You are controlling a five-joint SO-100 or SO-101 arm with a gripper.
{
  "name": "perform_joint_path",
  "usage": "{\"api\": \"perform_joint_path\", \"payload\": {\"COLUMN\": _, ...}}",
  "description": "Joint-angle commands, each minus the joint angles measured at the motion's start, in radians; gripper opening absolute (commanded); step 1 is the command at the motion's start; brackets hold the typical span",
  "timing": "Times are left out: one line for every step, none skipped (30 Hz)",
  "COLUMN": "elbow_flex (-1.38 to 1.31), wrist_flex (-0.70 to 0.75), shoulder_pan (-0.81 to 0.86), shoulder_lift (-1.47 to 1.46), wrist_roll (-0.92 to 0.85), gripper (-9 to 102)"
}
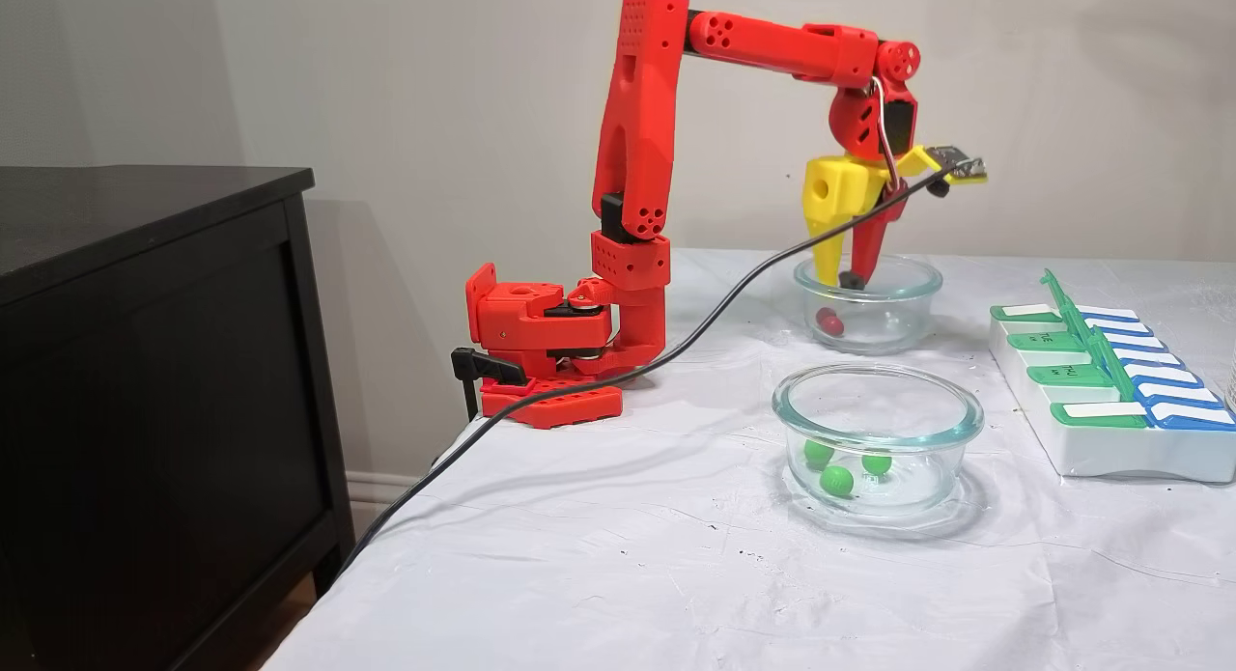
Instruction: Sort medicines into box.
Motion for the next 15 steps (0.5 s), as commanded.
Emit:
{"api": "perform_joint_path", "payload": {"elbow_flex": -0.023, "wrist_flex": 0.026, "shoulder_pan": -0.029, "shoulder_lift": 0.014, "wrist_roll": -0.002, "gripper": 14}}
{"api": "perform_joint_path", "payload": {"elbow_flex": -0.021, "wrist_flex": 0.025, "shoulder_pan": -0.032, "shoulder_lift": 0.012, "wrist_roll": 0.0, "gripper": 14}}
{"api": "perform_joint_path", "payload": {"elbow_flex": -0.02, "wrist_flex": 0.021, "shoulder_pan": -0.037, "shoulder_lift": 0.009, "wrist_roll": 0.003, "gripper": 14}}
{"api": "perform_joint_path", "payload": {"elbow_flex": -0.018, "wrist_flex": 0.018, "shoulder_pan": -0.043, "shoulder_lift": 0.006, "wrist_roll": 0.006, "gripper": 14}}
{"api": "perform_joint_path", "payload": {"elbow_flex": -0.017, "wrist_flex": 0.015, "shoulder_pan": -0.049, "shoulder_lift": 0.002, "wrist_roll": 0.014, "gripper": 14}}
{"api": "perform_joint_path", "payload": {"elbow_flex": -0.015, "wrist_flex": 0.012, "shoulder_pan": -0.054, "shoulder_lift": -0.003, "wrist_roll": 0.021, "gripper": 15}}
{"api": "perform_joint_path", "payload": {"elbow_flex": -0.015, "wrist_flex": 0.009, "shoulder_pan": -0.06, "shoulder_lift": -0.005, "wrist_roll": 0.029, "gripper": 15}}
{"api": "perform_joint_path", "payload": {"elbow_flex": -0.017, "wrist_flex": 0.006, "shoulder_pan": -0.063, "shoulder_lift": -0.006, "wrist_roll": 0.035, "gripper": 15}}
{"api": "perform_joint_path", "payload": {"elbow_flex": -0.021, "wrist_flex": 0.006, "shoulder_pan": -0.067, "shoulder_lift": -0.006, "wrist_roll": 0.041, "gripper": 16}}
{"api": "perform_joint_path", "payload": {"elbow_flex": -0.023, "wrist_flex": 0.006, "shoulder_pan": -0.071, "shoulder_lift": -0.002, "wrist_roll": 0.048, "gripper": 17}}
{"api": "perform_joint_path", "payload": {"elbow_flex": -0.028, "wrist_flex": 0.006, "shoulder_pan": -0.075, "shoulder_lift": 0.0, "wrist_roll": 0.054, "gripper": 18}}
{"api": "perform_joint_path", "payload": {"elbow_flex": -0.031, "wrist_flex": 0.006, "shoulder_pan": -0.08, "shoulder_lift": 0.002, "wrist_roll": 0.063, "gripper": 18}}
{"api": "perform_joint_path", "payload": {"elbow_flex": -0.031, "wrist_flex": 0.006, "shoulder_pan": -0.086, "shoulder_lift": 0.002, "wrist_roll": 0.074, "gripper": 18}}
{"api": "perform_joint_path", "payload": {"elbow_flex": -0.032, "wrist_flex": 0.006, "shoulder_pan": -0.091, "shoulder_lift": -0.005, "wrist_roll": 0.086, "gripper": 18}}
{"api": "perform_joint_path", "payload": {"elbow_flex": -0.034, "wrist_flex": 0.008, "shoulder_pan": -0.095, "shoulder_lift": -0.014, "wrist_roll": 0.098, "gripper": 19}}
